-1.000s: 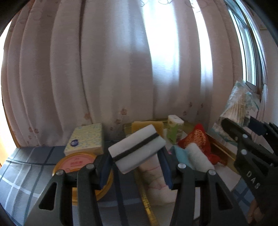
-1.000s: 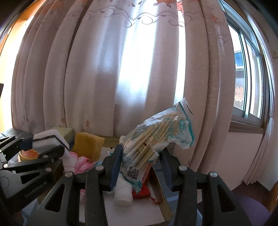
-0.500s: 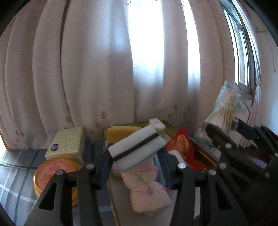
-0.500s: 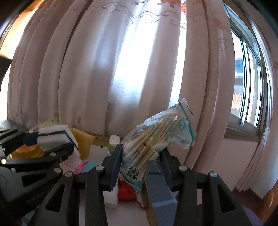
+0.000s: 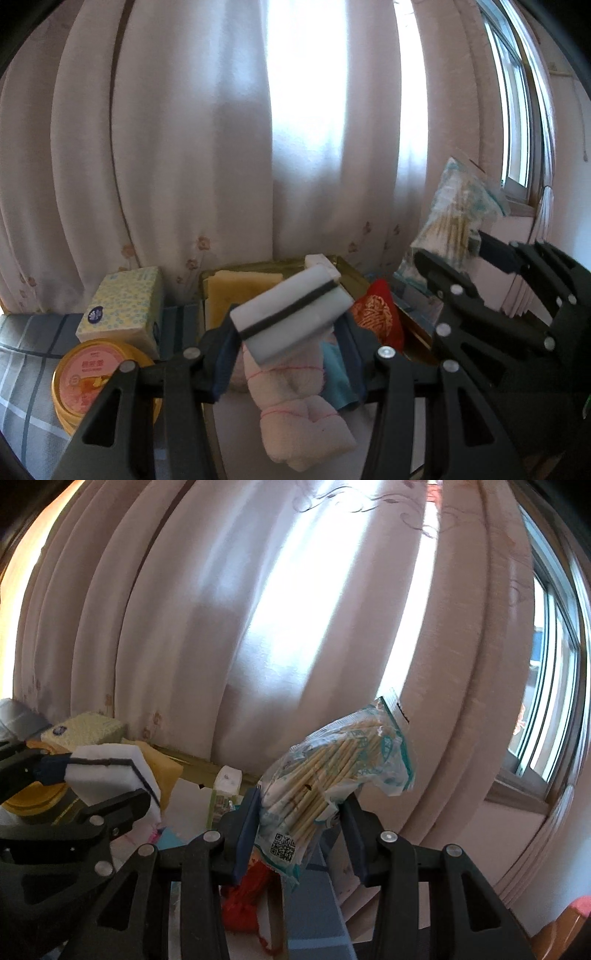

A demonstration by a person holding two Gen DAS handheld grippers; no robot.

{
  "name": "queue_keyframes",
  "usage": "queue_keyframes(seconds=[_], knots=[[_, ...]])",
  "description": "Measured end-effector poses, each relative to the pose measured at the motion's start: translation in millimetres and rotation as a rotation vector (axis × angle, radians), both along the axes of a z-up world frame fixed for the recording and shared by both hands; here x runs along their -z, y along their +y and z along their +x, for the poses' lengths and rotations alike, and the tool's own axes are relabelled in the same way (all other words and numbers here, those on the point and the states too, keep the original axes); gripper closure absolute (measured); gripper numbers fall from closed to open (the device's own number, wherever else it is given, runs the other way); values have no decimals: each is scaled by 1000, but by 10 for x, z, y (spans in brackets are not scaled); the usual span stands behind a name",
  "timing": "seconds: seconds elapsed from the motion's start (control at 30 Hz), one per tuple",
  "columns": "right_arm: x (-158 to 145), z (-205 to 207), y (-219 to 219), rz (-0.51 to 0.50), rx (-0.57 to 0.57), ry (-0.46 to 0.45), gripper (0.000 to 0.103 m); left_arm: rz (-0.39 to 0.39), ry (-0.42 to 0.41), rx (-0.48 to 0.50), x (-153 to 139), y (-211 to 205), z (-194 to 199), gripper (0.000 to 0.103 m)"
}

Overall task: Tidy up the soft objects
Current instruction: 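Carry the white sponge and bagged swabs over the gold tray, then lower both tools into the tray and open to release the items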

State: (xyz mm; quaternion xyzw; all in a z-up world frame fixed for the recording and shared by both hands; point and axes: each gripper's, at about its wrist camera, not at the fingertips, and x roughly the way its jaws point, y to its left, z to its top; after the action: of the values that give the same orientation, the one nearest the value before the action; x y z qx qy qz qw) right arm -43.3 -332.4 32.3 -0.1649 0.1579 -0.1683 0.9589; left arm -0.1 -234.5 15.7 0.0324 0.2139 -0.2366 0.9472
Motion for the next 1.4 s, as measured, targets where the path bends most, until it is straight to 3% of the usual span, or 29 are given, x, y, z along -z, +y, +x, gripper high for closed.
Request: queue_keyframes(seconds=[0.33,0.67,0.9,0.97,1.03,1.13,1.2,1.3,1.4], knots=[[-105,328,-89,38,-67,127,57,5,36,-8,31,-8,69,54],[-1,934,-138,122,-195,406,57,43,57,4,69,-76,54,54],[151,1333,-97,142,-218,584,58,67,146,-32,114,-85,220,54],[189,1412,-97,140,-215,610,58,85,155,-42,121,-107,246,50],[257,1500,-97,177,-228,648,57,101,174,-50,142,-133,272,36],[434,1607,-45,188,-239,734,56,161,301,-58,287,-204,415,24],[454,1598,-5,160,-233,716,51,119,375,-43,306,-151,495,21],[373,1583,-127,305,-242,719,32,66,367,-34,286,-85,491,7],[236,1467,-223,315,-217,670,32,59,328,-20,243,-83,440,1]])
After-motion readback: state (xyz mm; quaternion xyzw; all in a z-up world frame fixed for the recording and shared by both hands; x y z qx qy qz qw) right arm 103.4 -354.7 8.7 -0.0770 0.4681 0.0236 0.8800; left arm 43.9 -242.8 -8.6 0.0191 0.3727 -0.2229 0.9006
